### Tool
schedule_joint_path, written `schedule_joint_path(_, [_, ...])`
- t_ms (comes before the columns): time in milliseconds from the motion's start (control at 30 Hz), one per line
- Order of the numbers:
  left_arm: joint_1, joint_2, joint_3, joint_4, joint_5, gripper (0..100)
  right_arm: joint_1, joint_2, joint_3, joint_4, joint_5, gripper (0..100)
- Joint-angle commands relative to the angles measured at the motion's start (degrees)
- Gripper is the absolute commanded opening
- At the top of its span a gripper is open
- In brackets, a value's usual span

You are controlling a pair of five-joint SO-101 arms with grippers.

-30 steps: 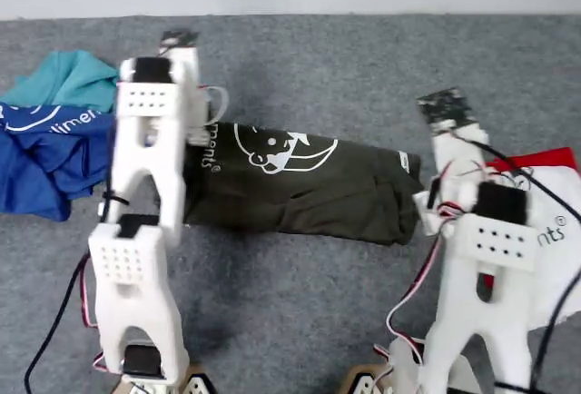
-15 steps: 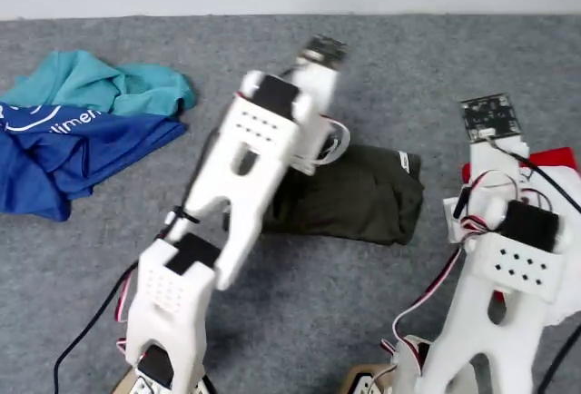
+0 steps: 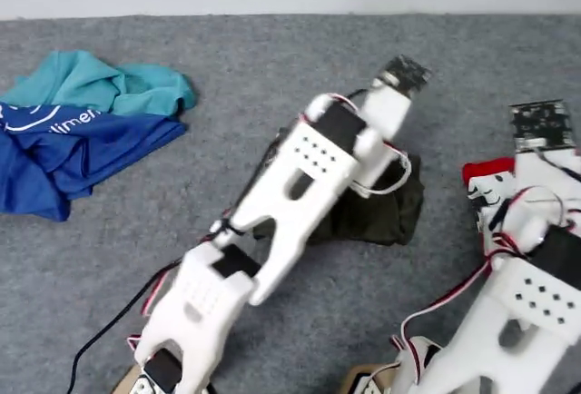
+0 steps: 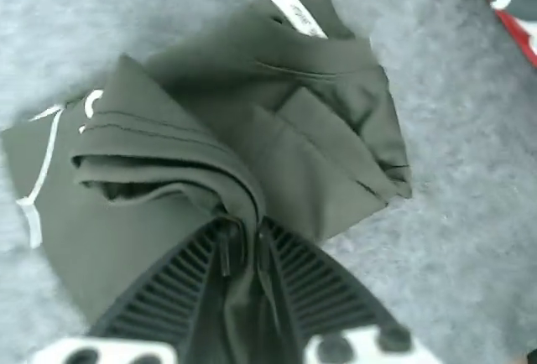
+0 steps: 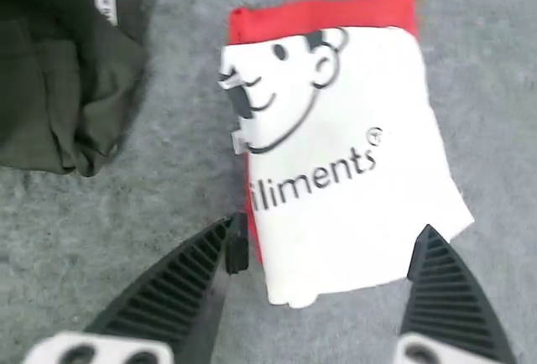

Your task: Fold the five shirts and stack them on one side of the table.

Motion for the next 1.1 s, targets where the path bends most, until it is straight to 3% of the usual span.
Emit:
schedule_joint_path(0, [0.9, 7.1, -14.1, 1.5, 4.6, 1, 2.1, -1.4, -2.5, 0.7, 0.4, 30.6])
schedule_joint_path(167, [1.0, 13.1, -21.1, 1.0, 7.3, 1, 2.2, -1.4, -2.4, 0.7, 0.4, 30.6])
schedule_joint_path(500, [6.4, 14.7, -21.1, -4.5, 7.2, 1, 1.8, -1.4, -2.3, 0.8, 0.4, 30.6])
schedule_joint_path(900, [6.2, 19.0, -21.1, -12.4, 7.0, 2, 1.8, -1.5, -1.5, 0.8, 0.4, 30.7])
schedule_joint_path(1067, [4.9, 18.9, -21.1, -16.5, 6.9, 13, 1.8, -1.5, -1.5, 0.8, 0.4, 30.7])
